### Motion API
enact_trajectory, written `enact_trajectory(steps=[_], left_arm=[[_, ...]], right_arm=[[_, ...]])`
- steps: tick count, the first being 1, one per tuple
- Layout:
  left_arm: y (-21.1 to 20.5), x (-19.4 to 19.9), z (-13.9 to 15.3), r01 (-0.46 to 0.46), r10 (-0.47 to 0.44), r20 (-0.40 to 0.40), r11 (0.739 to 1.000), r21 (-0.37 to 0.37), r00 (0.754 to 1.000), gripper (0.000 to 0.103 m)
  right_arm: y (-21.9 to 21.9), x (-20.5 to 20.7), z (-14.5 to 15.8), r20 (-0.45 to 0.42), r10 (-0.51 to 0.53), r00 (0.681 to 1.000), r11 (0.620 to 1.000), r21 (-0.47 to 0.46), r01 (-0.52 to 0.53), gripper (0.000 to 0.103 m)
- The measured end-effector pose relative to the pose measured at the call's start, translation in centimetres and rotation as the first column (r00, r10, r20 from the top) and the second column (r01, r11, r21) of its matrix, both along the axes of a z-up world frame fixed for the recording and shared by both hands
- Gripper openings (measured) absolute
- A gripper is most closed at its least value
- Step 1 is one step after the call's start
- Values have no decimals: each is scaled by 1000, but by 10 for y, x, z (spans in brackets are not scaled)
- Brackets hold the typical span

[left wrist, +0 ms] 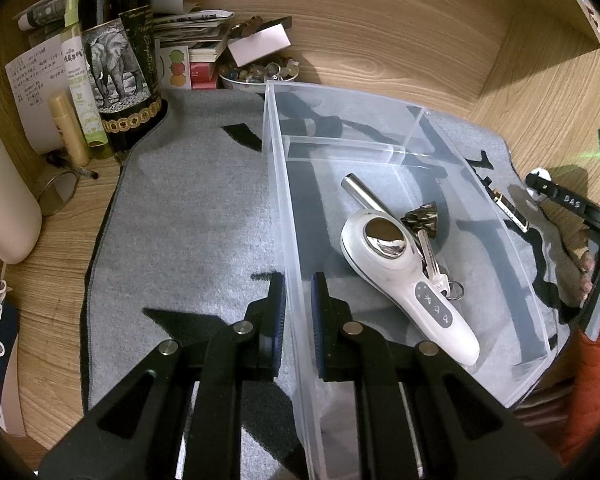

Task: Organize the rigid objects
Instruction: 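Move the right tool to the white plug adapter and grasp it, then lower the white plug adapter into the clear box and open the right tool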

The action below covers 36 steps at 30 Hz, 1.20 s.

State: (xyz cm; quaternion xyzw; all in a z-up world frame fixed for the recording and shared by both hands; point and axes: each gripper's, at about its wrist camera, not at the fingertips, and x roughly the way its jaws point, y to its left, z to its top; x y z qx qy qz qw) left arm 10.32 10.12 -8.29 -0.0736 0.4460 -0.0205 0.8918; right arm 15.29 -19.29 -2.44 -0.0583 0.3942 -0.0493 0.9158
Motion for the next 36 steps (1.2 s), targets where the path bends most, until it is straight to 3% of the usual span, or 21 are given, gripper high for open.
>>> enact_trajectory(steps=[8,18,28,36], left_arm=[[0,0,0,-1,1,0,1000,0,1000,11],[0,0,0,0,0,0,1000,1,1000,11],[1,0,0,-1,1,0,1000,-4,1000,11],[1,0,0,-1,1,0,1000,-3,1000,11]], right_arm=[[37,-14,25,85,98,992,995,-5,-98,43],[84,-28,44,151,243,958,969,-1,-245,43],[127,-30,44,155,353,923,934,-3,-357,43],[156,-27,30,107,429,897,903,-12,-430,44]])
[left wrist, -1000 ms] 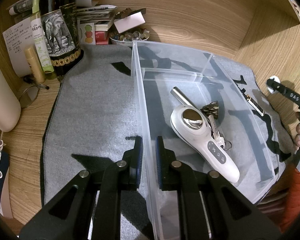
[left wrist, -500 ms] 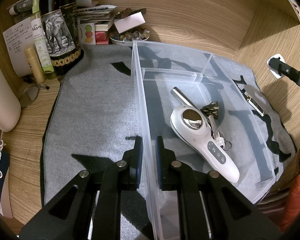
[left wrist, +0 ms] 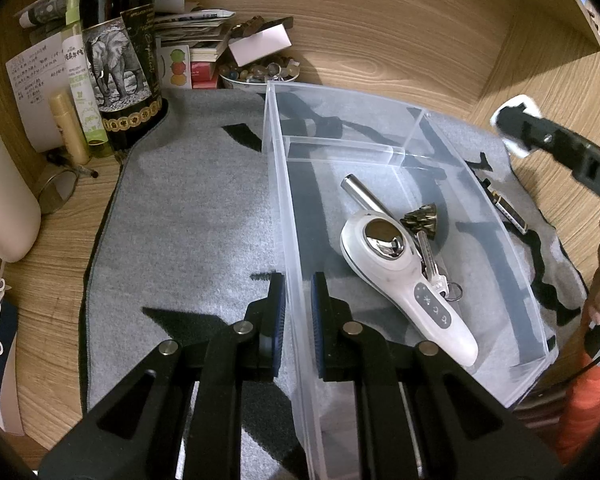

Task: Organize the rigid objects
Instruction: 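Lower the white plug adapter into the clear box and open the right tool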

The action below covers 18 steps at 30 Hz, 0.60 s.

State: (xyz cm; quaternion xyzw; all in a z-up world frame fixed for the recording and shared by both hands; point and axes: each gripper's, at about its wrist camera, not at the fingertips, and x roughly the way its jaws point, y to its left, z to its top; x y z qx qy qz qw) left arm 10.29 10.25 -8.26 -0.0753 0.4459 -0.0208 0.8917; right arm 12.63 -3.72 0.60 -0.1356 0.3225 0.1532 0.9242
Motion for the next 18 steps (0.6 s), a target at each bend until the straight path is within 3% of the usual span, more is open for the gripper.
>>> enact_trajectory(steps=[18], left_arm=[[-1,0,0,2,-2,0,1000,-2,1000,11]], right_arm=[[33,12,-44,-129,67,989,993,-88,-79,44]])
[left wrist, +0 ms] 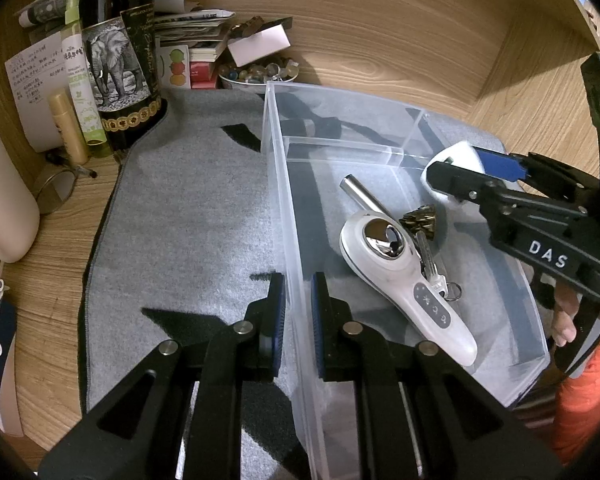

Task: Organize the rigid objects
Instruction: 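Lower the white plug adapter into the clear box and open the right tool, then grasp the gold-and-black box with the right tool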

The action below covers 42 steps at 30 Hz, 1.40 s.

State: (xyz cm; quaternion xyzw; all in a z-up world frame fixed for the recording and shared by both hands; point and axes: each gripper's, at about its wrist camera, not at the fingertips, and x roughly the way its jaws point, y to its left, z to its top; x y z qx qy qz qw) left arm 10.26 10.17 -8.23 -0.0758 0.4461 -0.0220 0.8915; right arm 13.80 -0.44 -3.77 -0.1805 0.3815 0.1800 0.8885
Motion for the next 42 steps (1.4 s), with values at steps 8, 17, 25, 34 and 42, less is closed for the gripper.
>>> enact_trajectory(steps=[8,17,25,34,42], left_arm=[[0,0,0,1,-1,0,1000,0,1000,11],[-1,0,0,1,-1,0,1000,0,1000,11],[-1,0,0,1,-1,0,1000,0,1000,11],[0,0,0,2,-2,0,1000,0,1000,11],[-1,0,0,2,-2,0,1000,-1,1000,11]], right_arm=[[9,0,-4,-18,22,1000,999,-32,-22,43],[5,-10,9,34,24,999,999,-29,-23,67],[-15,-21,36,130,-26,991,1000,-13,28,80],[-83,-14,50,175,-218,960,974,-25,226,81],[-143,1,33,120,-377,918,921,-56,385,81]])
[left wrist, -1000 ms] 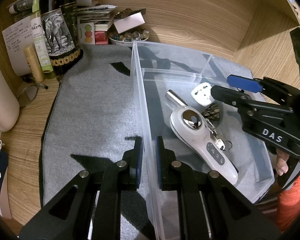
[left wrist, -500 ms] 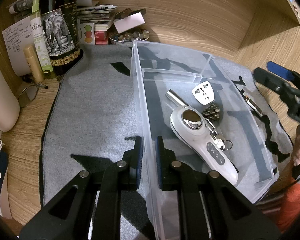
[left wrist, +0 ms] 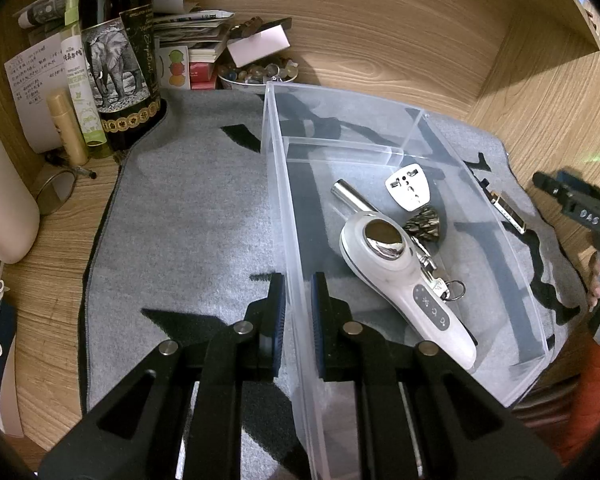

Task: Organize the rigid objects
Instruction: 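Grasp the gold-and-black box with the right tool, then lower the gold-and-black box into the clear box and open the right tool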

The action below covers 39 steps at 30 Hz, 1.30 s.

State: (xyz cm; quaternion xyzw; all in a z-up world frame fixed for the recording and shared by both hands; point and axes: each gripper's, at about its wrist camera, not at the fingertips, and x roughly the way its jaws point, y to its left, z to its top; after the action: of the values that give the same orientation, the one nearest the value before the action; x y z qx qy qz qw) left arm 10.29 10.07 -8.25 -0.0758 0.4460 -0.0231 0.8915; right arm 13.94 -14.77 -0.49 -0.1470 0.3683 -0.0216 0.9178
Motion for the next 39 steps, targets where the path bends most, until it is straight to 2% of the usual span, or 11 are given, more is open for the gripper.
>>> enact_trajectory(steps=[10,17,20,21,22,23,25,26,32,39], left_arm=[[1,0,0,0,0,0,1000,1,1000,11],[1,0,0,0,0,0,1000,0,1000,11],[1,0,0,-1,1,-1,1000,0,1000,11],[0,0,0,-1,1,0,1000,0,1000,11],[1,0,0,-1,1,0,1000,0,1000,11],[1,0,0,-1,1,0,1000,1,1000,11],[1,0,0,0,0,0,1000,0,1000,11],[1,0,0,0,0,0,1000,-1,1000,11],[1,0,0,0,0,0,1000,0,1000,11],[1,0,0,0,0,0,1000,-1,1000,11]], right_arm=[[-36,17,-42,-139,-83,987,996,28,88,81],[-49,28,-64,-237,-97,967,987,103,124,79],[-50,29,-67,-238,-89,967,986,113,119,64],[-49,29,-66,-232,-80,969,987,115,109,51],[-48,29,-66,-232,-69,970,988,117,98,42],[-47,28,-66,-231,-59,971,989,119,88,39],[-44,27,-66,-225,-44,973,991,110,70,25],[-41,28,-66,-223,-36,974,993,105,61,23],[-35,21,-60,-188,-19,982,994,101,39,22],[-21,7,-34,-115,15,993,996,87,-5,22]])
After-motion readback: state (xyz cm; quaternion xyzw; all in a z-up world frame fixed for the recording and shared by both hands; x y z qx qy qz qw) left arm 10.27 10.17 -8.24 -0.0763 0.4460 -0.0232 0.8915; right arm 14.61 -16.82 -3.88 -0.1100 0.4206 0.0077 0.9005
